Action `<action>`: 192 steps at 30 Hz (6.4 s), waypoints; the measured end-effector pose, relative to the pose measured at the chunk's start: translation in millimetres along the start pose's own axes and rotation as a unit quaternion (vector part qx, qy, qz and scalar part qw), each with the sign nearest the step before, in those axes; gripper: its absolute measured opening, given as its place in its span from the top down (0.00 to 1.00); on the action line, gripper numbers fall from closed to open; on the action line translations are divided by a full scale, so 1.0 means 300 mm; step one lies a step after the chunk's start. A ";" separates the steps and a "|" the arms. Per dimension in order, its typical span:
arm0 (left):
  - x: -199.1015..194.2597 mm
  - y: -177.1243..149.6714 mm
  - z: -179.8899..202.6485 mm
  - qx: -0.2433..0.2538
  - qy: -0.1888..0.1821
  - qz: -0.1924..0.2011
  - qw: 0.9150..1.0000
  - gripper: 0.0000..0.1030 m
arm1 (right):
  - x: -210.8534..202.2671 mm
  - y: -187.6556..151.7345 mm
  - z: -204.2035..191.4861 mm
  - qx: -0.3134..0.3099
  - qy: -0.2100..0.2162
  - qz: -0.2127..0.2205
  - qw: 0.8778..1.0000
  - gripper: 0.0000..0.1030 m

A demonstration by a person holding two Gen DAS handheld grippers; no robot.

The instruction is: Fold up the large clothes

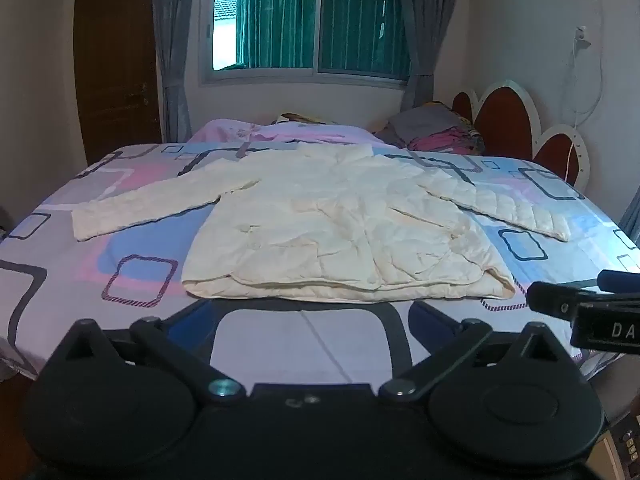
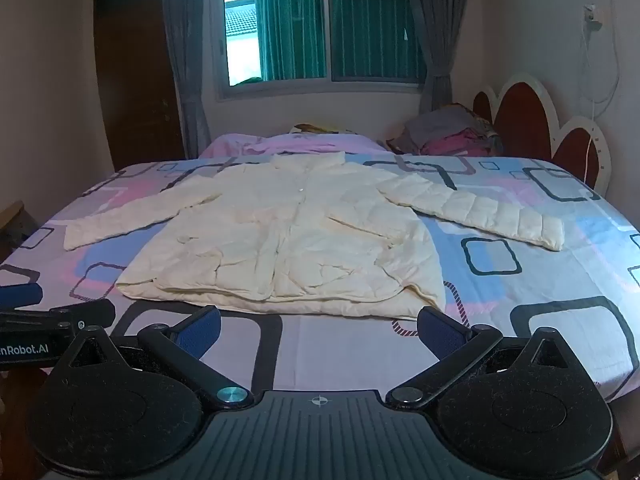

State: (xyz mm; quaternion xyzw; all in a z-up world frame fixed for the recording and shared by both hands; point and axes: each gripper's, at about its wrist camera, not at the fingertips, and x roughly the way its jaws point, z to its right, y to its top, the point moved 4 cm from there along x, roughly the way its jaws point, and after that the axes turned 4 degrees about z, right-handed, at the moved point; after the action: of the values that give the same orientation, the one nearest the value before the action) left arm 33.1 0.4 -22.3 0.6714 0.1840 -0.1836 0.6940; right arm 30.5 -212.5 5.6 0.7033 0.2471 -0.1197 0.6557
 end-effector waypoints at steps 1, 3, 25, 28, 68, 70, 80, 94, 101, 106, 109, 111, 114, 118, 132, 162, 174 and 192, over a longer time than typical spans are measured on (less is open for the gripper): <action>-0.001 0.000 -0.002 -0.002 -0.002 0.000 1.000 0.00 | 0.001 0.000 0.000 0.003 0.002 -0.004 1.000 0.00; -0.002 -0.001 -0.003 0.005 0.006 0.002 1.000 0.00 | 0.001 0.000 -0.002 0.002 0.001 -0.005 1.000 0.00; -0.005 0.005 0.005 0.005 0.011 0.002 1.000 0.00 | -0.009 0.003 -0.002 -0.001 -0.001 -0.001 1.000 0.00; -0.006 0.004 0.003 0.005 0.012 0.003 1.000 0.00 | -0.003 0.007 -0.001 -0.001 -0.003 0.000 1.000 0.00; -0.021 0.007 -0.007 0.000 0.010 0.010 1.000 0.00 | -0.026 0.030 -0.015 -0.008 -0.009 0.006 1.000 0.00; -0.022 0.006 -0.006 0.002 0.011 0.010 1.000 0.00 | -0.026 0.030 -0.014 -0.008 -0.010 0.006 1.000 0.00; -0.027 0.003 -0.005 0.001 0.010 0.011 1.000 0.00 | -0.030 0.032 -0.015 -0.008 -0.012 0.008 1.000 0.00; -0.033 0.001 -0.016 -0.005 0.009 0.009 1.000 0.00 | -0.039 0.034 -0.025 -0.010 -0.015 0.009 1.000 0.00; -0.037 -0.004 -0.038 -0.010 0.012 0.006 1.000 0.00 | -0.041 0.034 -0.025 -0.010 -0.015 0.008 1.000 0.00; -0.037 -0.005 -0.045 -0.011 0.012 0.007 1.000 0.00 | -0.036 0.034 -0.024 -0.009 -0.018 0.008 1.000 0.00; -0.035 -0.001 -0.053 -0.017 0.008 0.010 1.000 0.00 | -0.034 0.039 -0.022 -0.009 -0.024 0.010 1.000 0.00; -0.028 0.008 -0.059 -0.018 0.004 0.011 1.000 0.00 | -0.027 0.044 -0.017 -0.009 -0.027 0.011 1.000 0.00; -0.007 0.027 -0.064 -0.019 -0.009 0.014 1.000 0.00 | -0.005 0.057 -0.007 -0.009 -0.035 0.012 0.999 0.00; 0.045 0.058 -0.071 -0.022 -0.015 0.016 1.000 0.00 | 0.038 0.073 0.010 -0.007 -0.047 0.010 0.999 0.00; 0.307 0.161 -0.076 -0.027 -0.038 0.043 0.998 0.00 | 0.293 0.138 0.076 0.000 -0.089 -0.005 0.996 0.00; 0.887 0.353 0.016 0.007 -0.055 -0.015 0.998 0.00 | 0.721 0.304 0.802 0.208 -0.196 0.012 0.958 0.00; 1.168 0.410 0.309 0.006 -0.052 -0.054 0.997 0.00 | 0.960 0.228 1.253 0.309 -0.194 -0.006 0.931 0.45; 1.344 0.416 0.395 -0.010 -0.016 -0.100 0.995 0.01 | 1.069 0.143 1.544 0.426 -0.183 0.013 0.886 0.61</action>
State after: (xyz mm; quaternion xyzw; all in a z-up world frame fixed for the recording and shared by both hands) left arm 445.4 -117.2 -113.1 0.6399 0.2410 -0.2611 0.6814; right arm 396.5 -606.8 -167.0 0.8836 0.0389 -0.3315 0.3283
